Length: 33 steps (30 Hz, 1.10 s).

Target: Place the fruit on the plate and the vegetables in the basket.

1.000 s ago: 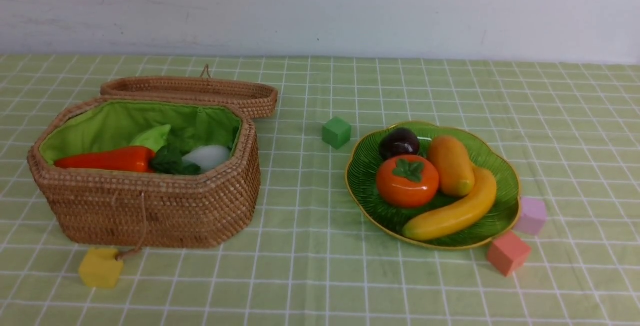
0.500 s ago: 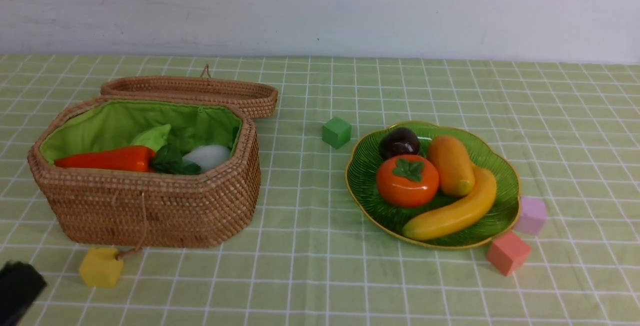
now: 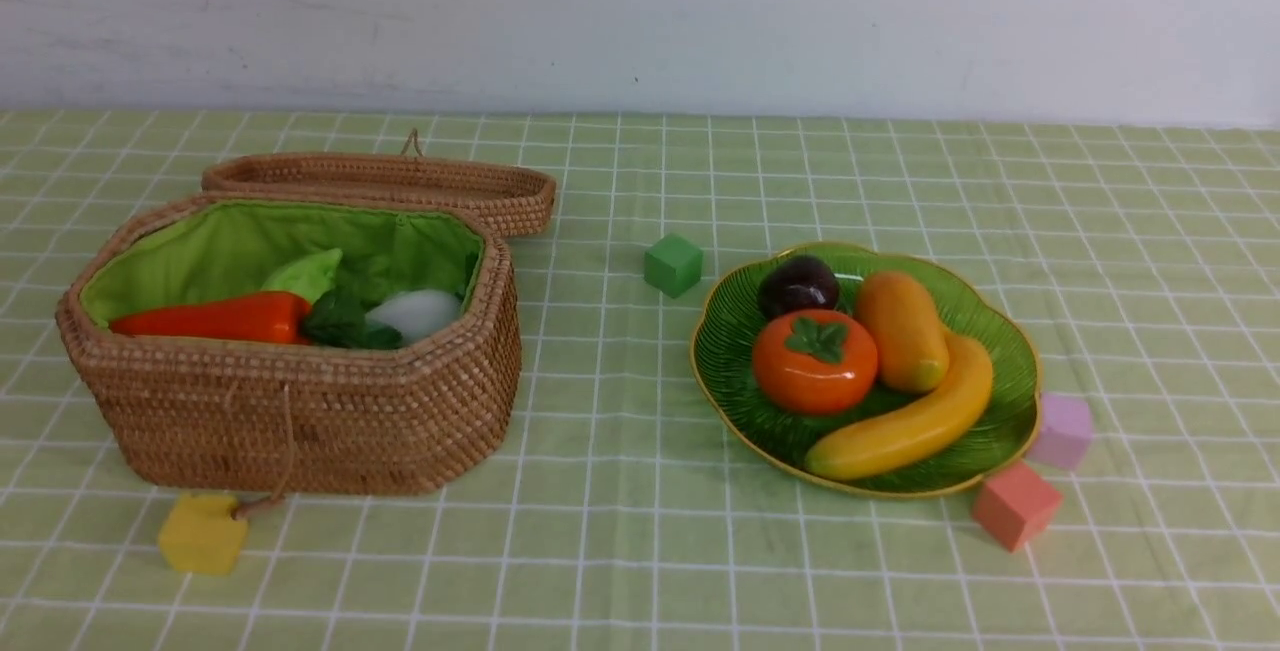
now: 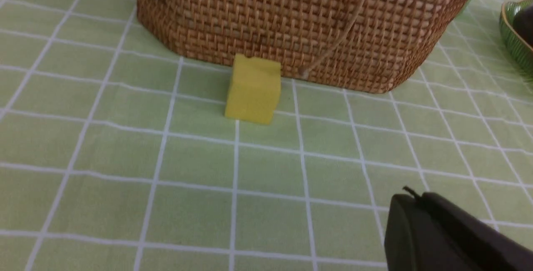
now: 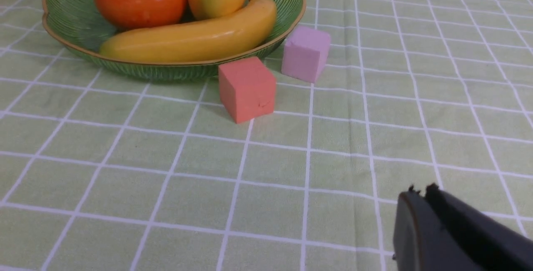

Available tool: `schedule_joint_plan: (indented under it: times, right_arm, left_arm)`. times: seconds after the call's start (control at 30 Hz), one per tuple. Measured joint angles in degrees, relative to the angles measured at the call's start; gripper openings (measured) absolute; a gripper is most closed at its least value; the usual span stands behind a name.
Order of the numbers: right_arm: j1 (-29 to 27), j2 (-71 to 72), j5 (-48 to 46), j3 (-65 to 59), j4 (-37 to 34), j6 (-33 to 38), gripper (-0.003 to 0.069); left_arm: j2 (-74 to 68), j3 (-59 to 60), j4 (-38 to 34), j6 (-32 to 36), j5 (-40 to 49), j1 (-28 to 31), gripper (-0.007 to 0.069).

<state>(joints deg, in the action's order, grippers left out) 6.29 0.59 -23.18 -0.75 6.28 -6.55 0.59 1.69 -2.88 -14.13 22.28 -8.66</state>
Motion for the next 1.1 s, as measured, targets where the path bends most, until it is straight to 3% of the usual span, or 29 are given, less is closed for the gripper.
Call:
schedule_joint_plan:
  times: [0.93,1.1]
  right_arm:
    - [-0.1,0.0,0.0,0.0,0.6,0.0,0.0053]
    - [-0.1,0.0,0.1,0.0,-0.4,-3.4,0.0017]
  left_arm:
    - [0.0,0.0,0.1,-0.4,0.1,0.0,-0.0012]
    - [0.0,0.0,0.1,-0.4,0.1,0.0,-0.0009]
